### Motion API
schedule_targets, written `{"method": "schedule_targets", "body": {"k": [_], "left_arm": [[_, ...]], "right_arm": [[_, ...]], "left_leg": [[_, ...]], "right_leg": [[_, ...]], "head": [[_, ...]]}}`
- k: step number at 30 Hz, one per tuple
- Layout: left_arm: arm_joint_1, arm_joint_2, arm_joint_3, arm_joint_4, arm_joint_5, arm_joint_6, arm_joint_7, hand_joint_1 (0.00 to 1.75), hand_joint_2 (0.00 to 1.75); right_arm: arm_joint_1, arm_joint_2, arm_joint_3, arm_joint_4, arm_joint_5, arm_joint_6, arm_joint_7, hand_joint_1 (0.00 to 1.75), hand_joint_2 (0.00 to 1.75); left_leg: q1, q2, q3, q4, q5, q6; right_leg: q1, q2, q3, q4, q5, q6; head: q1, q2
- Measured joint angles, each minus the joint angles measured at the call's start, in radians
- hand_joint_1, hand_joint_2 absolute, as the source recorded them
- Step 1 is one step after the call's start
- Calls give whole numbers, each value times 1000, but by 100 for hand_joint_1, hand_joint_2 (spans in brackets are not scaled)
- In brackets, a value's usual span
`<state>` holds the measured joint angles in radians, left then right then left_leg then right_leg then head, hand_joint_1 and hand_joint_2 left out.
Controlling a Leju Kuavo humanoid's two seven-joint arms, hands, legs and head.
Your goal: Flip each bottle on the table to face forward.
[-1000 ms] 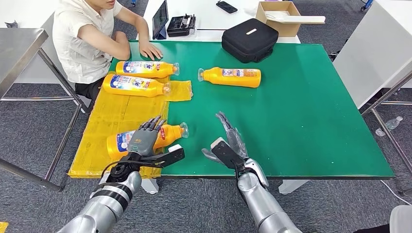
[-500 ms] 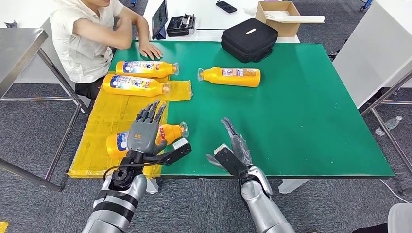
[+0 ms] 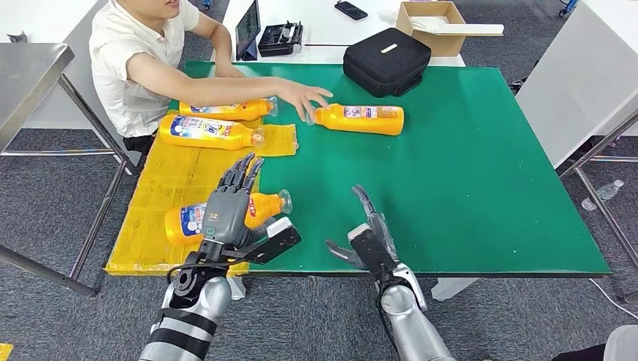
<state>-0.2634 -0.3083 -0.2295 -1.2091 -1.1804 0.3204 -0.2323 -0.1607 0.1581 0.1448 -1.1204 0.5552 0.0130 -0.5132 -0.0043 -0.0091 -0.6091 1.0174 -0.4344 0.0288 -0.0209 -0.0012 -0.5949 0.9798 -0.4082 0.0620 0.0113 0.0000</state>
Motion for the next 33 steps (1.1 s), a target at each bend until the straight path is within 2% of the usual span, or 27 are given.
{"method": "schedule_targets", "body": {"k": [2,4,7,9,14,21,25,30,33], "left_arm": [[34,-5,2,-57,190,-41,-69,0,175],[68,-6,4,-112,340,-76,-101,0,175],[122,-5,5,-183,515,-119,-99,0,175],[155,-5,5,-219,573,-134,-95,0,175],[224,-5,9,-292,654,-156,-100,0,175],[279,-6,15,-360,672,-157,-113,0,175],[306,-6,15,-388,688,-157,-158,0,175],[330,-8,14,-413,682,-176,-184,0,175],[329,-8,10,-413,668,-177,-186,0,175]], "right_arm": [[37,14,-33,-72,-28,19,10,0,87],[78,21,-59,-153,-7,29,28,0,0],[137,28,-86,-264,34,31,49,0,0],[167,37,-103,-320,46,28,59,0,0],[216,60,-119,-414,116,-10,75,0,0],[262,73,-124,-485,172,-48,76,0,0],[277,67,-119,-507,357,-144,95,0,0],[286,15,-95,-513,622,-232,194,0,0],[276,-19,-90,-498,678,-253,231,0,0]], "left_leg": [[0,0,0,0,0,0],[0,0,0,0,-1,0],[0,0,0,0,-1,0],[0,0,-1,0,-1,0],[0,0,-1,0,-1,0],[0,0,0,0,-1,0],[0,0,0,0,-1,0],[0,0,-1,0,-1,0],[0,0,0,0,-1,0]], "right_leg": [[0,0,0,0,0,0],[0,0,0,0,0,0],[0,0,-1,0,-1,0],[0,0,-1,0,-1,0],[0,0,-1,0,-1,0],[0,0,-1,0,-1,0],[0,0,-1,0,-1,0],[0,0,-1,0,-1,0],[0,0,-1,-1,-1,0]], "head": [[0,0],[0,0],[-1,0],[0,0],[0,0],[0,0],[0,0],[0,0],[0,0]]}}
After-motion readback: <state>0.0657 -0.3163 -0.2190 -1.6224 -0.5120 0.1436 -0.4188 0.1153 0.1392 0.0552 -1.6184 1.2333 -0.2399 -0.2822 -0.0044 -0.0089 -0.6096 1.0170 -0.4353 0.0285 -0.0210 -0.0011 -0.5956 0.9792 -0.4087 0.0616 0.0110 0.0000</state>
